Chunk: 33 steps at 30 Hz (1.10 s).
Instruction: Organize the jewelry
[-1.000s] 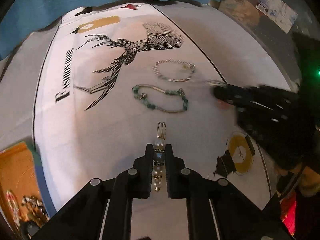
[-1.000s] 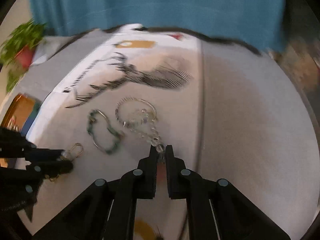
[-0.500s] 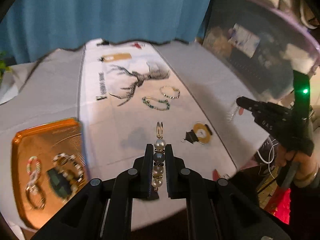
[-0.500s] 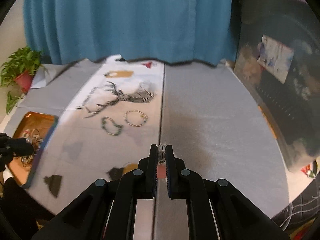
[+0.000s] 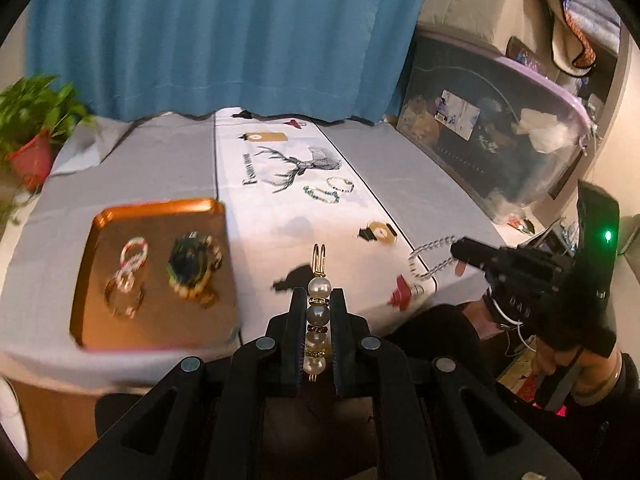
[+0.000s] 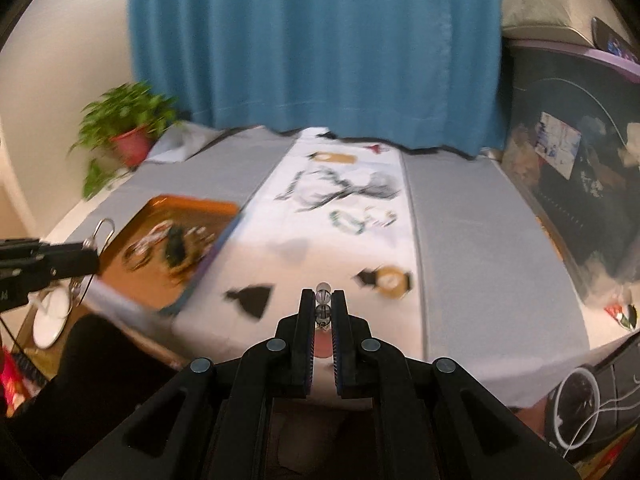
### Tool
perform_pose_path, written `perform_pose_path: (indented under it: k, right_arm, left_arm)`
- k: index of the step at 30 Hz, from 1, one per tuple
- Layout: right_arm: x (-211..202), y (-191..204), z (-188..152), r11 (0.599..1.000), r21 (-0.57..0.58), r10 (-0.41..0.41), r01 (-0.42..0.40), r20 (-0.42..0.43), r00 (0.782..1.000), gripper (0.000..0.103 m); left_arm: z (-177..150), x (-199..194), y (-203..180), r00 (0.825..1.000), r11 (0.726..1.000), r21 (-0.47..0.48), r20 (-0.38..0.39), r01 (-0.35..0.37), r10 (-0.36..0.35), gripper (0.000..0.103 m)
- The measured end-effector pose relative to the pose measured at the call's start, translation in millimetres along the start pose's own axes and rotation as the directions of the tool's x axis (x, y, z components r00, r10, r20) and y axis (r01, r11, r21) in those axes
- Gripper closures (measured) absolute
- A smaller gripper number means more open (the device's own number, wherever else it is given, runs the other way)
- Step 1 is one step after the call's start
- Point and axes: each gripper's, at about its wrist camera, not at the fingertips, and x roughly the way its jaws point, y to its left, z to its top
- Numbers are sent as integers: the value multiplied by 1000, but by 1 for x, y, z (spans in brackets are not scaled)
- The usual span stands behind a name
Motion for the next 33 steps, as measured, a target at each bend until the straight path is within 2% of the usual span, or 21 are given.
perform_pose_path:
  k: [7, 12, 21, 33]
  right_arm:
    - [-31, 53, -39, 995, -75, 57, -60, -37, 998, 95]
    - [-43, 76, -54, 990, -107, 84, -89, -54, 995, 95]
    - [-48, 97, -57, 984, -148, 87, -96, -62, 994, 95]
    - [-34, 106, -53, 981, -165, 88, -102, -94, 992, 95]
  left_arm:
    - [-43, -44, 14, 999, 998, -58, 51, -10, 13, 94]
    - [-60, -63, 25, 997, 996, -91, 73, -18, 25, 94]
    - [-67, -76, 32, 994, 994, -108, 106, -15, 27, 94]
    - [-69, -70, 52, 995, 988, -151, 97, -15, 30, 94]
